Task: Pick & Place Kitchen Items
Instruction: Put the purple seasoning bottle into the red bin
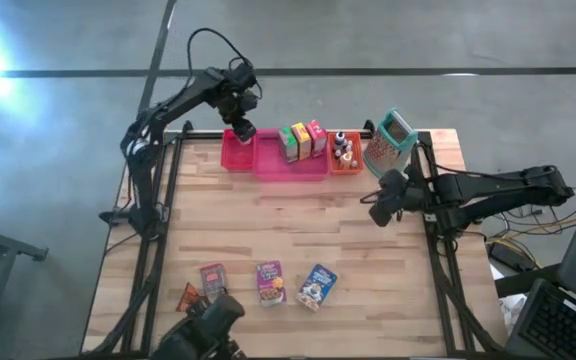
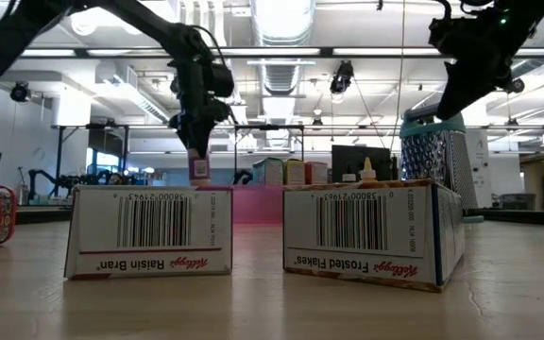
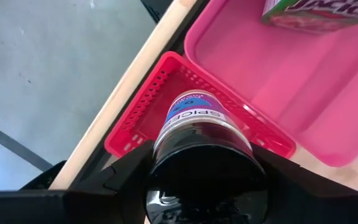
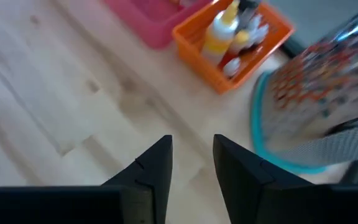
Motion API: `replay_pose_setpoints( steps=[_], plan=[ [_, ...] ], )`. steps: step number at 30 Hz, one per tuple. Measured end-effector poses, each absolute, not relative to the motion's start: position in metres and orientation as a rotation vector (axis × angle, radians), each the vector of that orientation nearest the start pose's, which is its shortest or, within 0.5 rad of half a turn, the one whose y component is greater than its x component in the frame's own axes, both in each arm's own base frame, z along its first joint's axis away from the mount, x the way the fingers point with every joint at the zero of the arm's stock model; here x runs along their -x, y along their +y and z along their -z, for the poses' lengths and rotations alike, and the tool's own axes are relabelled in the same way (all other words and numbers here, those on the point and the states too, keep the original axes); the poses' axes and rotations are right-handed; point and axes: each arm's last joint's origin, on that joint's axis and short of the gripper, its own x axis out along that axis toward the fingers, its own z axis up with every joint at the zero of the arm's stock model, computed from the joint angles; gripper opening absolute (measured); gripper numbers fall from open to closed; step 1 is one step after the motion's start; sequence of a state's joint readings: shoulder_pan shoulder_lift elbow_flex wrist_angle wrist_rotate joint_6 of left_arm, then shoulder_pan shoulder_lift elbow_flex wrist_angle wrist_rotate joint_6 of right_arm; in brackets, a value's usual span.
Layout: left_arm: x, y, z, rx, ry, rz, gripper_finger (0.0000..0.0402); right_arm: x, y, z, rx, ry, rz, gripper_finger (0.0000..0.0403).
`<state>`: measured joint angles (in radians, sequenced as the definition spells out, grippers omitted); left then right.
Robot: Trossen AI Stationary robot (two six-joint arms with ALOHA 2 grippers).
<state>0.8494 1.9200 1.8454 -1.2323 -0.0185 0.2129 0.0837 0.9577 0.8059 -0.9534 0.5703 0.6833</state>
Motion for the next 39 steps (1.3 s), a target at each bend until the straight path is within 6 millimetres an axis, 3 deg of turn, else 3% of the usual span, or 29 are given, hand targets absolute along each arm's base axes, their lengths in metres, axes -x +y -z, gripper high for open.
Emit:
replay_pose_setpoints(
  steps=[22,39],
  plan=[
    [-0.267,0.308,-0.263,0.39,1.333,-0.587,0.0232,-0.163,-0.003,-0.26,-0.214,0.801,0.799,0.0043],
    [-0.272,0.321,-0.236,0.415,1.362,-0.584,0.0232,-0.163,-0.003,-0.255,-0.216,0.801,0.799,0.0085]
  ],
)
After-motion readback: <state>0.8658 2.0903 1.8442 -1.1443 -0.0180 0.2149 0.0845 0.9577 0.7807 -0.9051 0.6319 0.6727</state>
